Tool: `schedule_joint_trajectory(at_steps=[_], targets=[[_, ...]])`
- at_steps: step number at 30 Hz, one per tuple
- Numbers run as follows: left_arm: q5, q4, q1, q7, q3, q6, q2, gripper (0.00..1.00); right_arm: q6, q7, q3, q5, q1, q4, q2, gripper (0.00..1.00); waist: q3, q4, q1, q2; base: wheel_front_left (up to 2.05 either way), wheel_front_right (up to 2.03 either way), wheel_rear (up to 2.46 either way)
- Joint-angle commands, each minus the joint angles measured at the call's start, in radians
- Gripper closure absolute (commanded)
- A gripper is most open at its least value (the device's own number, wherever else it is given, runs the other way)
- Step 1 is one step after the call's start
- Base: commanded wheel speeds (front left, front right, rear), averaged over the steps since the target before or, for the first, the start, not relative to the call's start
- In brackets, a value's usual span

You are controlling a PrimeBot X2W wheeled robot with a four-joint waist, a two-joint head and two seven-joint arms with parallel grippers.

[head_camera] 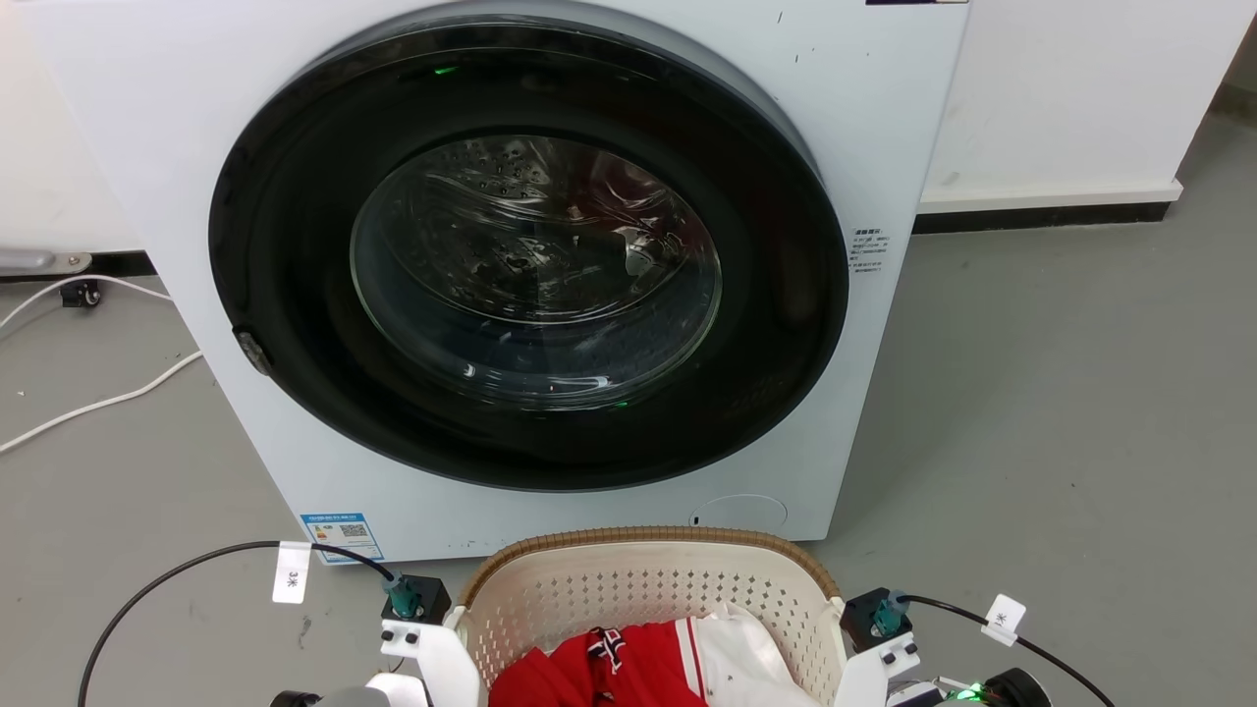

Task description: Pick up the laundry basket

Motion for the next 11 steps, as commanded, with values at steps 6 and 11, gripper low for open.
schedule_joint_trajectory(at_steps=[6, 11], targets=[[-0.006, 0.0, -0.024, -0.013, -0.007, -0.004, 0.013, 1.0, 0.003, 0.005, 0.0, -0.014, 0.012, 0.004, -0.006, 1.0, 0.0, 0.0, 0.0, -0.0001, 0.0, 0.0, 0.0], [-0.015, 0.001, -0.026, -0.014, -0.013, -0.004, 0.012, 1.0, 0.003, 0.004, -0.002, -0.015, 0.013, 0.004, -0.006, 1.0, 0.002, 0.001, 0.0, -0.0001, 0.0, 0.0, 0.0]])
